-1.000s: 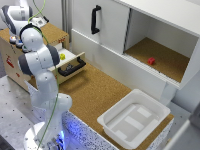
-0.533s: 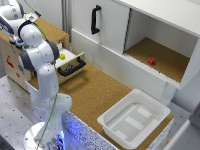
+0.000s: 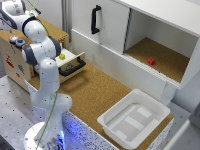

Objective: Push down the red button to turn off the red light

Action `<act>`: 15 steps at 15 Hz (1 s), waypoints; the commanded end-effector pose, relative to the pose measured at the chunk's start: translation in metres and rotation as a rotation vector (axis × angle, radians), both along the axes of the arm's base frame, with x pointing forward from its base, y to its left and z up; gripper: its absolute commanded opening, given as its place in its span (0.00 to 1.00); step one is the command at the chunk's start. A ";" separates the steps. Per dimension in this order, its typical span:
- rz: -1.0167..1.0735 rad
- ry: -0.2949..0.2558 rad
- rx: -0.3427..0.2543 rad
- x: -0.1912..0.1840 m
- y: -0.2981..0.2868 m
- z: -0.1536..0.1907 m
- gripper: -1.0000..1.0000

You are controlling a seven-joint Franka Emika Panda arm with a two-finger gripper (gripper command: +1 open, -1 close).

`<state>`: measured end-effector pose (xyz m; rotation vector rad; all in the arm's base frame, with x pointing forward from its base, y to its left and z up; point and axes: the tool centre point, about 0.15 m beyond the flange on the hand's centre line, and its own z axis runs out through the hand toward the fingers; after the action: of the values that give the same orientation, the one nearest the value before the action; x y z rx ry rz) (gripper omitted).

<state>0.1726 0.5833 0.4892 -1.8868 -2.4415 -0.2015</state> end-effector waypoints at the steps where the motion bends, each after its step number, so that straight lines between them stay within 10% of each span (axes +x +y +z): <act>1: -0.005 -0.049 -0.203 -0.007 0.037 0.005 0.00; 15: 0.023 -0.012 -0.176 0.000 0.047 -0.033 0.00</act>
<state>0.1613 0.5920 0.4688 -1.8814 -2.4794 -0.1654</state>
